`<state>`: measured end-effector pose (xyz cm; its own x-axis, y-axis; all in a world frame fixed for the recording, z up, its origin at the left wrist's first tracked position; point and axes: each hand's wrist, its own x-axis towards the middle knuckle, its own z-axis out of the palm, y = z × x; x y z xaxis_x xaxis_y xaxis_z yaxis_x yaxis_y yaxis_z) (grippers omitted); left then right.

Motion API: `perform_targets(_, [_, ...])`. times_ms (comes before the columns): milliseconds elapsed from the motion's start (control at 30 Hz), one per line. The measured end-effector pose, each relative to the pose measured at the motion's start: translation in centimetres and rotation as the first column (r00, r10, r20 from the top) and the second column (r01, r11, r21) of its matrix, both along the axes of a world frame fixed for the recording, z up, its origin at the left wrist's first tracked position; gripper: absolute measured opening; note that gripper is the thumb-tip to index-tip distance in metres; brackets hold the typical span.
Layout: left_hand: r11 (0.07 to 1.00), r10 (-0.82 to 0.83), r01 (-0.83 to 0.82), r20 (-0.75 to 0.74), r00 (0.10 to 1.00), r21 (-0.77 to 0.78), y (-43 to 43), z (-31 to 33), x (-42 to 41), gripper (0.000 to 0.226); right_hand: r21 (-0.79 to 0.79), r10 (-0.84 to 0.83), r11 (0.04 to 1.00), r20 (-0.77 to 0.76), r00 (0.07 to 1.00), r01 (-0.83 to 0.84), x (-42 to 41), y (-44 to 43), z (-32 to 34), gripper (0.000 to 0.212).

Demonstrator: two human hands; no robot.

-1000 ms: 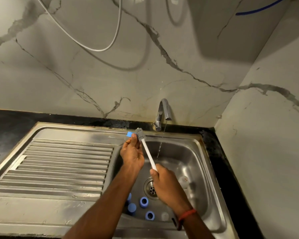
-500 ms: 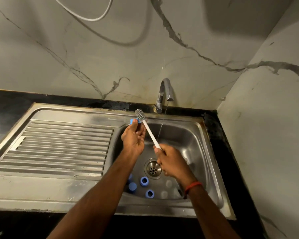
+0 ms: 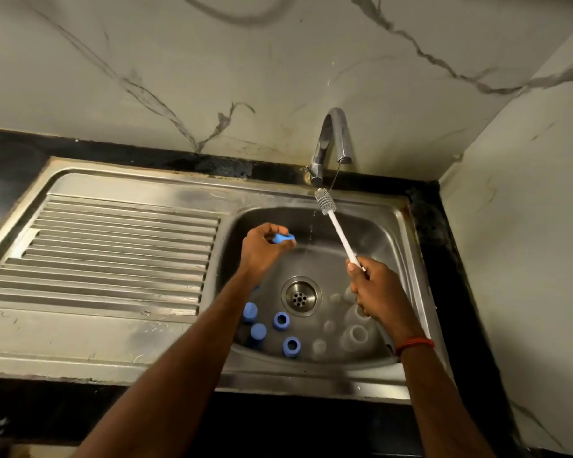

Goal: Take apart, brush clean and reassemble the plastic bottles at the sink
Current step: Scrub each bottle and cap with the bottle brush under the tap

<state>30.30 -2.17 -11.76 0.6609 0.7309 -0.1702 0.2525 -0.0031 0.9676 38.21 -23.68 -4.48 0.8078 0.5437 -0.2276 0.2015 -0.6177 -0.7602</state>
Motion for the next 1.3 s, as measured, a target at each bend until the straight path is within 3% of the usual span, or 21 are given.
perform_targets(100, [0.967,-0.105,0.149,-0.208,0.973,0.206,0.6,-2.1,0.0,0.024,-0.034,0.013,0.999,0.072,0.997,-0.01,0.5,0.2,-0.8,0.024])
perform_targets(233, [0.803,-0.137,0.382,-0.482,0.866,0.457,1.3,-4.5,-0.1,0.029,-0.091,0.031,0.996,0.096,0.995,-0.022,0.5,0.0,-1.9,0.026])
perform_targets(367, [0.559,-0.102,0.656,-0.744,0.661,0.506,1.6,-5.4,0.7,0.036,-0.095,0.03,0.995,0.07,0.997,-0.023,0.5,-0.1,-2.6,0.025])
perform_targets(500, [0.424,-0.104,0.788,-0.841,0.531,0.446,1.7,-6.9,1.1,0.038,-0.083,0.015,0.996,0.034,0.999,-0.013,0.5,-0.3,-2.7,0.026])
perform_targets(767, [0.362,-0.156,0.873,-0.903,0.401,0.326,2.4,-9.8,0.6,0.02,-0.078,-0.003,0.997,0.004,1.0,0.003,1.1,0.0,-3.4,0.011])
perform_targets(1033, [0.414,-0.164,0.874,-0.924,0.345,0.253,2.8,-11.7,0.3,0.055,-0.103,-0.01,0.995,0.029,1.0,0.013,2.0,0.7,-3.2,0.012])
perform_targets(1300, [0.406,-0.097,0.89,-0.959,0.267,0.206,3.4,-10.3,0.4,0.047,-0.109,-0.061,0.992,0.042,0.997,0.065,2.5,0.7,-2.9,0.017])
